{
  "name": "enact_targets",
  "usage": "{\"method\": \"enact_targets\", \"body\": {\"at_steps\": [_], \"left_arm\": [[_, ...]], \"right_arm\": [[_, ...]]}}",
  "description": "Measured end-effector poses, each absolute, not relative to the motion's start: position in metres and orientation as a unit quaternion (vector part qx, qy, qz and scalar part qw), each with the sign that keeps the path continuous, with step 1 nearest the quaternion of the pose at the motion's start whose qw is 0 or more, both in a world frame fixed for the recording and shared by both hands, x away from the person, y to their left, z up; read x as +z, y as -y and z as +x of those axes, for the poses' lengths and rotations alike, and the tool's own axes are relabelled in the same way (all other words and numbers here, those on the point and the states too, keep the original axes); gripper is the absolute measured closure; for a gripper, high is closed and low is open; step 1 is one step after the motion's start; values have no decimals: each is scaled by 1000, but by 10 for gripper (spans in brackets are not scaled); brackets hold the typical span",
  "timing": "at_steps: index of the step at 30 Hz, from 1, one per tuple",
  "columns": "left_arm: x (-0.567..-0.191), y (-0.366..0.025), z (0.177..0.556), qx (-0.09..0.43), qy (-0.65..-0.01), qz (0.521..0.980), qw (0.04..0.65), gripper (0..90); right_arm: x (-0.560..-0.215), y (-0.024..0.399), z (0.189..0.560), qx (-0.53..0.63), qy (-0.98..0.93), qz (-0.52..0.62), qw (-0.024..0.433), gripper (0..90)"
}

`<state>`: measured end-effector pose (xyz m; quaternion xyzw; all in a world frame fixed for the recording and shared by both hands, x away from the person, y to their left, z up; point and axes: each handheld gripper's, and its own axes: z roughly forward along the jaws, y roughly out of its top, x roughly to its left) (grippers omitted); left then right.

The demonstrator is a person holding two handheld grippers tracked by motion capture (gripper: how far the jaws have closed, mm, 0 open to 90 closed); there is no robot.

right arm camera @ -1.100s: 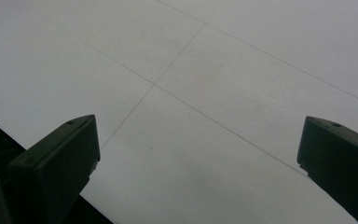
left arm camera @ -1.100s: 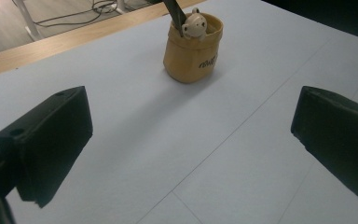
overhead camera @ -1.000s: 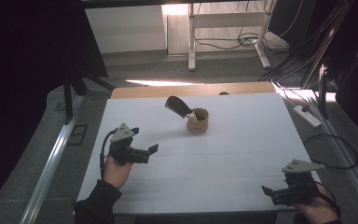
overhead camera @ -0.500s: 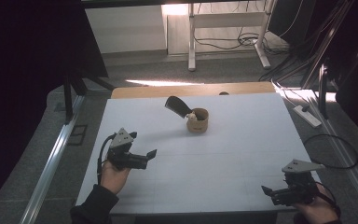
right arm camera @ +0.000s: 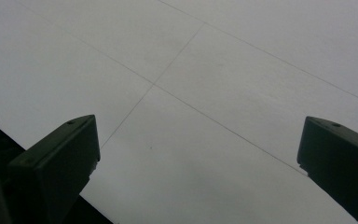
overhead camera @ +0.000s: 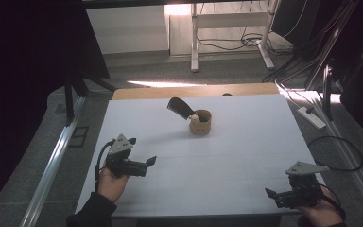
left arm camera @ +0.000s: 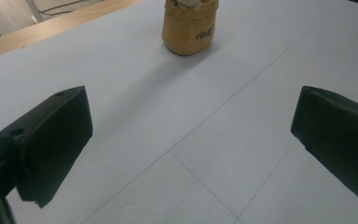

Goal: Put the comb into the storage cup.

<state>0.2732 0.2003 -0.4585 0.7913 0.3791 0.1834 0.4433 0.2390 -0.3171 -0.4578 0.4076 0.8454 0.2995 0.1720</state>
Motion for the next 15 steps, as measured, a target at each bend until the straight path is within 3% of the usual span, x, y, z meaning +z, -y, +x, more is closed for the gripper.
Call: {"method": "enact_targets", "body": {"at_steps": [15], "left_arm": [[-459,-204,262,178,-380,795,438,0]], "right_arm": [[-458,317,239,298,-846,408,173,0]]}}
